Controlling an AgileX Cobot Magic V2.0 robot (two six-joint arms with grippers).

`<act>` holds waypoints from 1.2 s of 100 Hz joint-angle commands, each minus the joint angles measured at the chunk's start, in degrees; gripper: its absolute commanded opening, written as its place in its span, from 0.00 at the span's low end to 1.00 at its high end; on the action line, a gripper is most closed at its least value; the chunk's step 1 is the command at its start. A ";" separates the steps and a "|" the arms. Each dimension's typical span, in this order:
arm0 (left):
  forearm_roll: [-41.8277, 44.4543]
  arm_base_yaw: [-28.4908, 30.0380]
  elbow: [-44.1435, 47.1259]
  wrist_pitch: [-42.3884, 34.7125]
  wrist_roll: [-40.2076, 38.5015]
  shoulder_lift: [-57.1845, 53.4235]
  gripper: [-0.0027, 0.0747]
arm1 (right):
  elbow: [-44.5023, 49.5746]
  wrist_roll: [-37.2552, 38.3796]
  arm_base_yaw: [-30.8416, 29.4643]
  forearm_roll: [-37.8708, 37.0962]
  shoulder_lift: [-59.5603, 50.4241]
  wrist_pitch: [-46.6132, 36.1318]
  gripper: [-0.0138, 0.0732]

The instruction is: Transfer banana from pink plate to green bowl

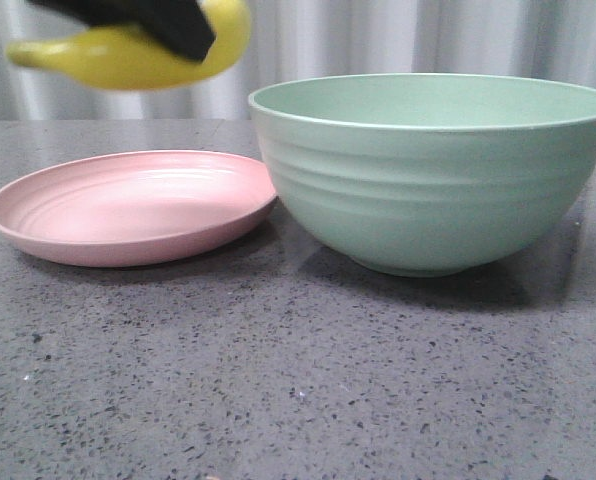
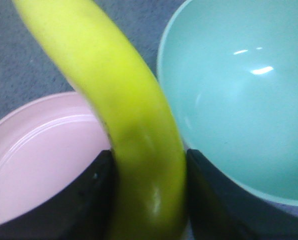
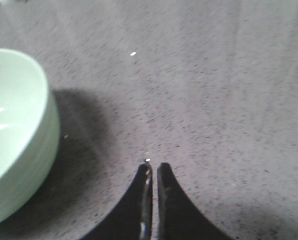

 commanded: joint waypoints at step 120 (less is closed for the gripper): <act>-5.29 -16.17 -3.95 -2.49 2.24 -1.61 0.29 | -29.12 -1.31 17.60 40.00 36.98 -0.60 0.60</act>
